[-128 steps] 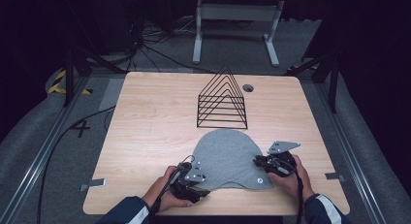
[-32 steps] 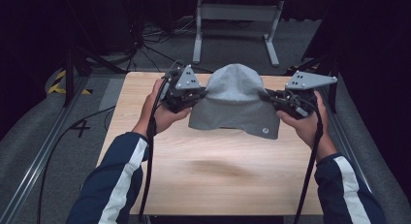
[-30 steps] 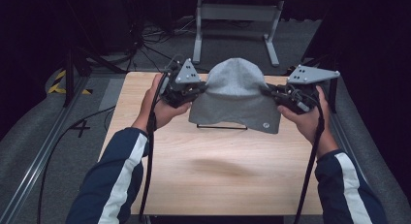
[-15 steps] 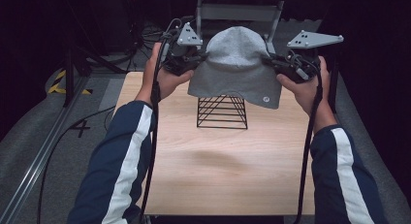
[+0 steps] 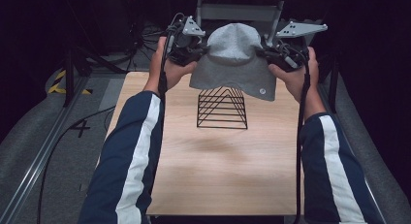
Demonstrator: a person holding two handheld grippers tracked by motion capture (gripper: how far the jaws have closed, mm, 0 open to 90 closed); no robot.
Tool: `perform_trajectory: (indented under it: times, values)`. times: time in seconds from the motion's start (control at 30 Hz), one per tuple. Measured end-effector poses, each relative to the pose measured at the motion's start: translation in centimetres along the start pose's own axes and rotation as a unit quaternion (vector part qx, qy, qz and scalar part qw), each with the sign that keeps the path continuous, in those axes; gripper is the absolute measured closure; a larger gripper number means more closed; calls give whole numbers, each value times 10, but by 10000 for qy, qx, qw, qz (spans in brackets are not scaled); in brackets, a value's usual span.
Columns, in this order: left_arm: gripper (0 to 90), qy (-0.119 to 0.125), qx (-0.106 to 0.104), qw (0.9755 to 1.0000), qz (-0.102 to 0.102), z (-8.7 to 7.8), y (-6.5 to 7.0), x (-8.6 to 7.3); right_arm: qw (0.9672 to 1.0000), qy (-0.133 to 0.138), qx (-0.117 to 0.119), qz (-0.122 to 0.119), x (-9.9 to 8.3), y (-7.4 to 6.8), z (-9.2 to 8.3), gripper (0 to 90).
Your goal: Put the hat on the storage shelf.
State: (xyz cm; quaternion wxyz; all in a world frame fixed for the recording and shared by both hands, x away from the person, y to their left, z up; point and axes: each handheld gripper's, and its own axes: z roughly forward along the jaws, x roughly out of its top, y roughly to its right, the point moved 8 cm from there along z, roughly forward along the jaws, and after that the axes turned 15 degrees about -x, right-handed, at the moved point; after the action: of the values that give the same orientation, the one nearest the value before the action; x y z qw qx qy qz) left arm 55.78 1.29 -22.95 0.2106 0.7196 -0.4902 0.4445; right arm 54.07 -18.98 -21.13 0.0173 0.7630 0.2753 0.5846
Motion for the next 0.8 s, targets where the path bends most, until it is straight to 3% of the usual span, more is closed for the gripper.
perform_trajectory:
  times: [0.37,0.57,0.63,0.8]
  values:
    - [855,18,-122,9998,-159,6,-3,-19,9998,-75,160,68,-16,-5,8,843]
    - [855,79,-242,9996,-108,6,2,-27,9995,-93,290,14,-26,-11,7,843]
    - [855,147,-310,9993,-170,4,4,-28,9995,-80,295,23,-27,-10,6,843]
    - [855,275,-377,9989,-78,-4,9,-24,9995,-17,303,47,-24,-7,0,843]
